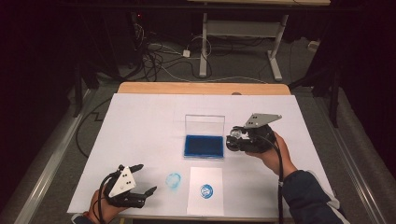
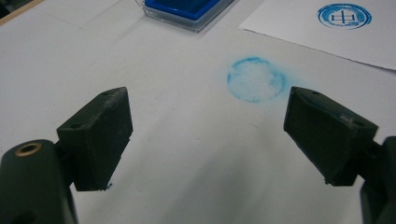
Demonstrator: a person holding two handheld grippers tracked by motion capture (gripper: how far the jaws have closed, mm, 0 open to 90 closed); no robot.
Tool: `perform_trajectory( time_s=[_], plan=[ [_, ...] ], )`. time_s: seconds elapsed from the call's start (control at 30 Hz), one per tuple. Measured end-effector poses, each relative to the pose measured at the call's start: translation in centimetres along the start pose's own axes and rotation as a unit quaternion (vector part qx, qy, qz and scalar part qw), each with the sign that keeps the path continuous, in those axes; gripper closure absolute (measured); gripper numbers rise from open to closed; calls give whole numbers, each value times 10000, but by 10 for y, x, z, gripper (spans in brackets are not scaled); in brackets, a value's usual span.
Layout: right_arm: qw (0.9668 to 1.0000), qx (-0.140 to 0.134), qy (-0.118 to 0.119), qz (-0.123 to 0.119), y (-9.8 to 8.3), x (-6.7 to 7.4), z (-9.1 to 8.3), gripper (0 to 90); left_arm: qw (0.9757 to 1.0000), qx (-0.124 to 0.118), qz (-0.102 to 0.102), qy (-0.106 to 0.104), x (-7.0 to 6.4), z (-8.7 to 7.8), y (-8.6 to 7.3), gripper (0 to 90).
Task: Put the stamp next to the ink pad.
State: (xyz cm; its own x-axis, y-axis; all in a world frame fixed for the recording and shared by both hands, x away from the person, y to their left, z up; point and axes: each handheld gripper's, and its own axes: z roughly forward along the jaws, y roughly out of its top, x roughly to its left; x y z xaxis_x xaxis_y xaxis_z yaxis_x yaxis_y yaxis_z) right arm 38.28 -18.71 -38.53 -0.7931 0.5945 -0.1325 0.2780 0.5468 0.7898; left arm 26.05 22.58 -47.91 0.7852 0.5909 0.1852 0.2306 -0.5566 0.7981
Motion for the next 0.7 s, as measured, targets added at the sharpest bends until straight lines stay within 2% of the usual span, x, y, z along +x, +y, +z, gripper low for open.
perform_trajectory(
  time_s=[0.27,0.7],
  plan=[
    [9997,201,-90,68,-8,-5,15,569,10000,2,9,-9,0,0,0,148],
    [9990,355,-174,225,-22,-10,35,569,10000,33,55,-29,-1,1,0,150]
  ],
)
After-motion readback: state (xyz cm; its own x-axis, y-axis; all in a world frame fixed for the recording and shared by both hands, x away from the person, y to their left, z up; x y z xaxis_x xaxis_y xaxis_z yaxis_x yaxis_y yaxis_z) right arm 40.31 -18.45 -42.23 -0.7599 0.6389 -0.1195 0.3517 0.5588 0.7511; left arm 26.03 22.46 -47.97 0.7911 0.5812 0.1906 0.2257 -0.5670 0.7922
